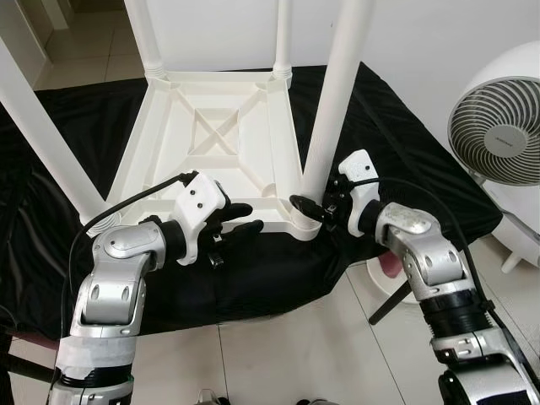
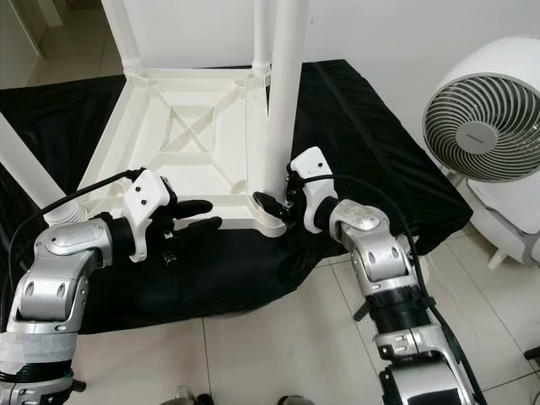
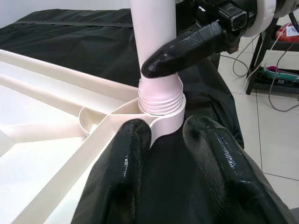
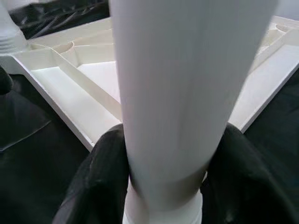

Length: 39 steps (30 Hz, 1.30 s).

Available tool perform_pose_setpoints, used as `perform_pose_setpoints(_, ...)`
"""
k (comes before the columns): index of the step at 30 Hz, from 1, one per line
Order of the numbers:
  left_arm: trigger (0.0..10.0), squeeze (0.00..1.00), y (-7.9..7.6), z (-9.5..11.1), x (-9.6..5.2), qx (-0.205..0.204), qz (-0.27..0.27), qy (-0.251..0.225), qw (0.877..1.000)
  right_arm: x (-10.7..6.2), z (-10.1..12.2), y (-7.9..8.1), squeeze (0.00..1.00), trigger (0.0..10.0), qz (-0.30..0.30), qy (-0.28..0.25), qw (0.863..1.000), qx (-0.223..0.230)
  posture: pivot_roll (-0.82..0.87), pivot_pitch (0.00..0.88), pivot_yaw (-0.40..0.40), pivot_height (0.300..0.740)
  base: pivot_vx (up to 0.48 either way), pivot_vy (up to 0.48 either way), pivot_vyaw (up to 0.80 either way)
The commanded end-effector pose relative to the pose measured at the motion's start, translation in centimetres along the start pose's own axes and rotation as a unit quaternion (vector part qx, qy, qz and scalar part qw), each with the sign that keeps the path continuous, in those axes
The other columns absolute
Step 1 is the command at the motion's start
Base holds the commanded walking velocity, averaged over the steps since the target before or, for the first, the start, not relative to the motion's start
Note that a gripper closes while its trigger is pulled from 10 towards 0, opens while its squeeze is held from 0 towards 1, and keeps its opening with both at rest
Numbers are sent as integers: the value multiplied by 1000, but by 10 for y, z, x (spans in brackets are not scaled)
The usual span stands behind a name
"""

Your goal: Building children table

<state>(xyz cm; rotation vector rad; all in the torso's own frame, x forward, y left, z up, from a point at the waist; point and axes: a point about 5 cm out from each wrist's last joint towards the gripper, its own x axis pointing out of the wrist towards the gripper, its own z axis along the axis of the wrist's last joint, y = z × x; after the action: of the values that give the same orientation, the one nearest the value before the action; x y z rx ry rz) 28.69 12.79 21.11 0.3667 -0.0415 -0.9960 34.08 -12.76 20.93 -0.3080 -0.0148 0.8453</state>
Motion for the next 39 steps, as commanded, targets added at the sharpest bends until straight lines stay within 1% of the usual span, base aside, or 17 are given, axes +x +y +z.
perform_pose_setpoints(1, 10000, 0, 9, -3, -4, -3, 96, 6, 995, 7, -3, 8, 0, 0, 23, 0, 1000, 10, -67, 92, 48, 740, 0, 0, 0)
perform_pose_setpoints(8, 10000, 0, 9, -3, -5, -5, 98, 7, 995, 7, -12, 10, 0, 0, -5, 10, 999, 36, -66, 99, 47, 740, 0, 0, 0)
perform_pose_setpoints(9, 10000, 0, 9, -3, -5, -6, 98, 7, 995, 7, -16, 11, 0, 0, -42, 21, 998, 47, -69, 107, 45, 740, 0, 0, 0)
perform_pose_setpoints(10, 10000, 0, 9, -3, -5, -6, 98, 7, 995, 7, -16, 11, 0, 0, -42, 21, 998, 47, -69, 107, 45, 740, 0, 0, 0)
perform_pose_setpoints(13, 10000, 0, 7, -3, -5, -9, 97, 6, 995, 7, -27, 15, 0, 0, -177, 51, 980, 77, -71, 115, 42, 740, 0, 0, 0)
perform_pose_setpoints(16, 10000, 0, 7, -3, -4, -9, 97, 6, 995, 7, -28, 17, 0, 0, -207, 53, 974, 80, -72, 119, 43, 740, 0, 0, 0)
perform_pose_setpoints(17, 10000, 0, 6, -3, -5, -10, 96, 6, 995, 7, -29, 19, 0, 0, -243, 63, 965, 81, -74, 122, 44, 740, 0, 0, 0)
perform_pose_setpoints(20, 10000, 0, 6, -3, -5, -10, 96, 6, 995, 7, -29, 19, 0, 0, -243, 63, 965, 81, -74, 122, 44, 740, 0, 0, 0)
perform_pose_setpoints(22, 10000, 0, 6, -4, -4, -11, 93, 7, 996, 9, -30, 24, 0, 0, -338, 71, 934, 92, -77, 125, 47, 740, 0, 0, 0)
perform_pose_setpoints(23, 10000, 0, 6, -4, -4, -11, 93, 7, 996, 9, -30, 24, 0, 0, -338, 71, 934, 92, -77, 125, 47, 740, 0, 0, 0)
perform_pose_setpoints(25, 10000, 0, 6, -4, -3, -11, 90, 7, 996, 13, -31, 31, 0, 0, -420, 76, 897, 114, -81, 133, 51, 740, 0, 0, 0)
perform_pose_setpoints(26, 10000, 0, 6, -4, -3, -11, 90, 7, 996, 13, -31, 31, 0, 0, -420, 76, 897, 114, -81, 133, 51, 740, 0, 0, 0)
perform_pose_setpoints(28, 10000, 0, 6, -3, -2, -11, 90, 7, 996, 20, -25, 39, 0, 0, -474, 58, 870, 121, -79, 132, 51, 740, 0, 0, 0)
perform_pose_setpoints(35, 10000, 0, 6, -3, -3, -11, 92, 7, 996, 28, -19, 46, 0, 0, -473, 53, 869, 135, -71, 133, 48, 740, 0, 0, 0)
perform_pose_setpoints(36, 10000, 0, 6, -3, -4, -11, 93, 8, 996, 32, -17, 48, 0, 2275, -449, 48, 882, 137, -68, 134, 45, 740, 0, 0, 0)
perform_pose_setpoints(38, 10000, 0, 6, -3, -4, -11, 93, 8, 996, 32, -17, 48, 0, 2275, -449, 48, 882, 137, -68, 134, 45, 740, 0, 0, 0)
perform_pose_setpoints(39, 10000, 0, 6, -3, -5, -11, 94, 9, 995, 33, -14, 49, 0, 10000, -441, 40, 887, 133, -68, 134, 45, 740, 0, 0, 0)
